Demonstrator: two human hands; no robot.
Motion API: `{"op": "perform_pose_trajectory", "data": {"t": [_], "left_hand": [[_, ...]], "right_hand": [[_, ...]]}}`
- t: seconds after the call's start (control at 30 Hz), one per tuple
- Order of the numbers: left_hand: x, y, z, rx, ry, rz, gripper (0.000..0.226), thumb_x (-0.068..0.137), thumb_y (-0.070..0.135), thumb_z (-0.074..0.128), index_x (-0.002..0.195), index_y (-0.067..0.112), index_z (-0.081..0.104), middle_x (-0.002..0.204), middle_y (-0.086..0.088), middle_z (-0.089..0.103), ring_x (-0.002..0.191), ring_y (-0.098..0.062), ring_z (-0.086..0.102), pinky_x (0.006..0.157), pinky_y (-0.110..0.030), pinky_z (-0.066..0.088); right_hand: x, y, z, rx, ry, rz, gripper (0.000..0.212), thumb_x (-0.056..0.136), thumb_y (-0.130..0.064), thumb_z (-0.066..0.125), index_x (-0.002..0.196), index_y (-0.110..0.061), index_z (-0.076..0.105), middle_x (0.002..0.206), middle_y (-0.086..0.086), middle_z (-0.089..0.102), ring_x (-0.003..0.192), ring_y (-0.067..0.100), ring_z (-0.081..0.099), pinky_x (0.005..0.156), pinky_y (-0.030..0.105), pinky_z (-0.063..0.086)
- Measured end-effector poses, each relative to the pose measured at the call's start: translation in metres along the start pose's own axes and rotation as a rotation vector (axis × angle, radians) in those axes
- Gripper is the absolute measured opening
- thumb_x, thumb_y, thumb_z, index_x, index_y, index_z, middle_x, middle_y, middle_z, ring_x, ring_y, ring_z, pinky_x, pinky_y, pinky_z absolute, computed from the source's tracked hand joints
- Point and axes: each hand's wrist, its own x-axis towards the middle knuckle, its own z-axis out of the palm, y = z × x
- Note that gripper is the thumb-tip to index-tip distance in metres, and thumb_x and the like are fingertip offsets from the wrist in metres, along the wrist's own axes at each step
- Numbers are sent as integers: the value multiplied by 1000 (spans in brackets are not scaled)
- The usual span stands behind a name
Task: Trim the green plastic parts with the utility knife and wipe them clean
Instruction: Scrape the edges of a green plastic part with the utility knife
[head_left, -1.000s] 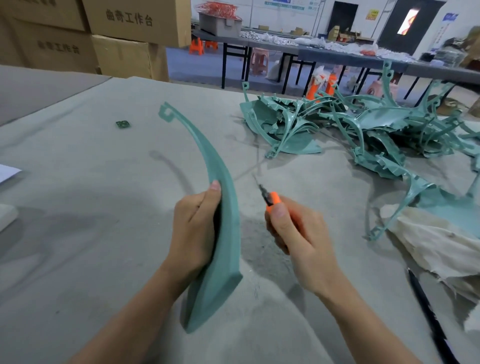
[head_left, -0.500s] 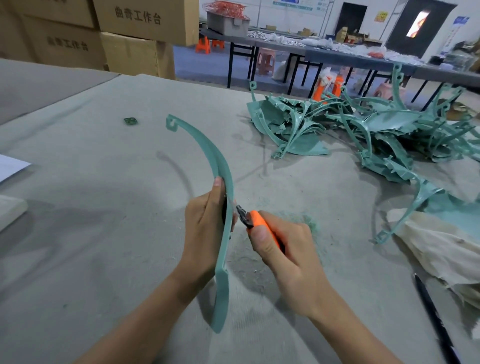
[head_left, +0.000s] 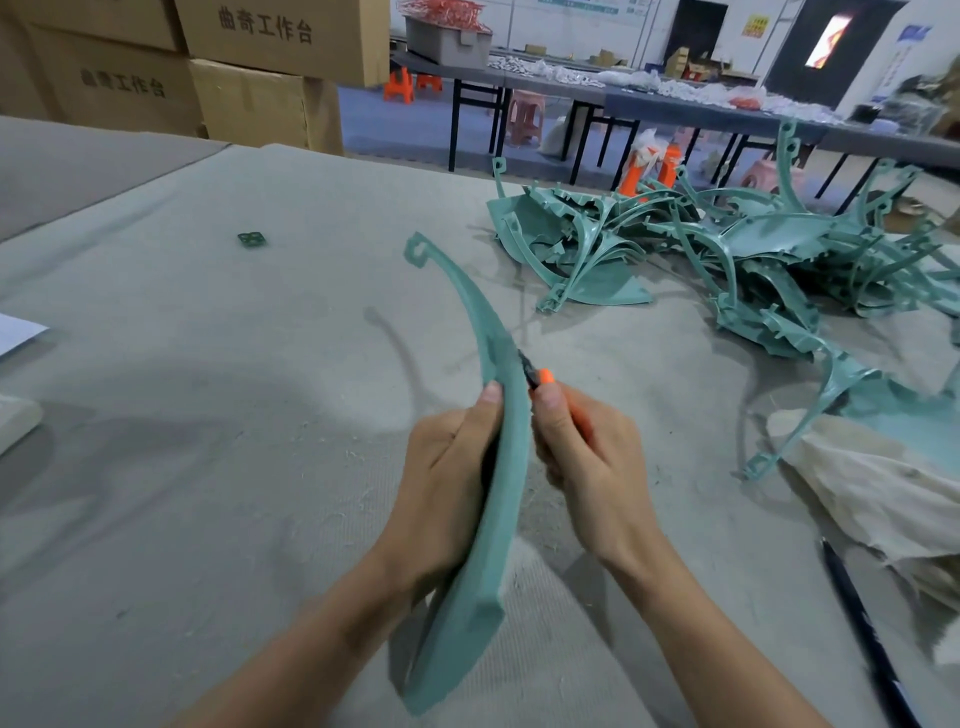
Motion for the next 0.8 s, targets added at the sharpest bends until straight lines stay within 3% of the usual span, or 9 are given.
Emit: {"op": "perform_pose_trajectory", "data": {"t": [0.07, 0.17, 0.33, 0.43, 0.53, 0.6, 0.7, 0.8], "left_hand": [[-2, 3, 6, -5, -3, -52, 67, 103, 29, 38, 38, 20, 51, 35, 7, 42, 34, -2, 37, 40, -11, 30], [0, 4, 6, 67, 75, -58, 66, 103, 28, 41, 37, 21, 44, 36, 11, 38, 33, -1, 32, 37, -12, 26], [8, 4, -15, 386, 155, 48, 56, 92, 46, 38, 47, 15, 31, 43, 4, 34, 42, -15, 31, 45, -34, 27], [11, 3, -23, 575, 121, 125, 56, 94, 44, 34, 48, 12, 37, 50, -6, 40, 48, -23, 38, 52, -41, 31], [10, 2, -27, 727, 94, 225, 51, 96, 39, 35, 47, 27, 26, 52, 1, 37, 50, -20, 40, 56, -32, 26], [10, 1, -27, 801, 82, 262, 52, 97, 38, 35, 46, 29, 23, 52, 4, 35, 50, -19, 40, 56, -30, 24], [10, -1, -28, 873, 86, 283, 53, 97, 44, 30, 47, 28, 21, 52, 6, 32, 50, -19, 40, 54, -31, 23], [10, -2, -28, 922, 101, 293, 53, 97, 43, 30, 47, 27, 20, 51, 5, 31, 50, -21, 41, 53, -32, 27]], "right_hand": [[4, 4, -4, 32, 63, 46, 70, 87, -76, 42, 64, -10, 33, 60, 4, 29, 56, 17, 27, 50, 41, 24], [4, 5, -9, 186, 75, 127, 66, 87, -71, 43, 63, -9, 39, 54, -7, 32, 49, 8, 28, 46, 23, 25], [3, -5, -18, 510, -153, 289, 55, 74, -69, 55, 73, -14, 64, 54, -4, 25, 43, 11, 20, 39, 19, 20], [3, -7, -25, 460, -210, 321, 21, 75, -40, 74, 80, -20, 76, 50, -5, 30, 39, 10, 25, 38, 19, 22], [4, -6, -31, 456, -256, 354, 24, 75, -18, 82, 94, -4, 75, 48, 0, 33, 35, 9, 26, 37, 16, 23], [5, -7, -33, 434, -260, 359, 25, 70, -19, 80, 89, -3, 75, 48, 3, 34, 34, 9, 26, 37, 16, 23], [5, -9, -34, 402, -247, 378, 12, 66, -24, 79, 69, -15, 72, 44, 0, 35, 34, 11, 27, 37, 18, 23], [6, -7, -36, 343, -227, 395, 17, 74, -21, 80, 64, -18, 66, 45, -1, 35, 36, 12, 26, 37, 20, 24]]}}
